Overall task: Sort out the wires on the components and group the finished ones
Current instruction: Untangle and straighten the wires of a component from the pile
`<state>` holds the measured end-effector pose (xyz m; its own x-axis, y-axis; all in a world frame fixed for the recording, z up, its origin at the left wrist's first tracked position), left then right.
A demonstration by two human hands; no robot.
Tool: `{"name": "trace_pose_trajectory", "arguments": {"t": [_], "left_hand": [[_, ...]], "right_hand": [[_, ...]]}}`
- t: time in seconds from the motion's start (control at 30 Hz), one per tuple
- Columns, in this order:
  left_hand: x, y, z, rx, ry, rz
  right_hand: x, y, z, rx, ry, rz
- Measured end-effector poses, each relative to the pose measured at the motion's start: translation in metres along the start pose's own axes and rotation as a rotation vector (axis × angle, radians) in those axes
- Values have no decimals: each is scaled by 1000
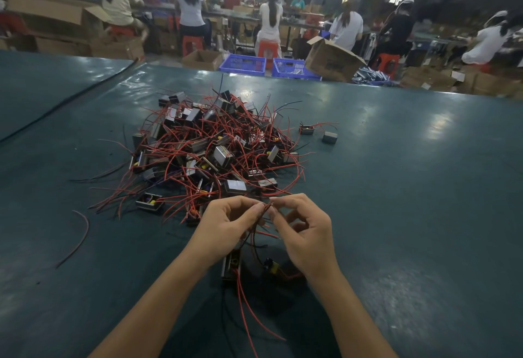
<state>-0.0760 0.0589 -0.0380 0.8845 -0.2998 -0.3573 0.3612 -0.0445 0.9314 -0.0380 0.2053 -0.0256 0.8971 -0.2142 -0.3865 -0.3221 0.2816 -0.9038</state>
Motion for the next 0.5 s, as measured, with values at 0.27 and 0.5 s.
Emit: {"name": "trace_pose_trajectory", "arguments": {"t": [0.27, 0.5], "left_hand": [[-1, 3, 2, -60, 19, -41], [0, 6, 1, -85, -14, -65]], "right_hand": [[2, -4, 2, 23, 29, 44], [3, -9, 0, 63, 39, 89]]}}
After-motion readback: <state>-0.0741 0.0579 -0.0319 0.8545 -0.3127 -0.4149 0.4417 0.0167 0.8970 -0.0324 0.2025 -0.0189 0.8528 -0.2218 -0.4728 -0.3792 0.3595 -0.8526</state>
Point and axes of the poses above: each hand's wrist, its own x-axis away from the middle knuckle, its own z-axis out of the back of the hand, y = z × x, the point moved 7 cm from there along -x, towards the middle knuckle, and after that the axes turned 13 degrees about -z, right-handed, at the moved point
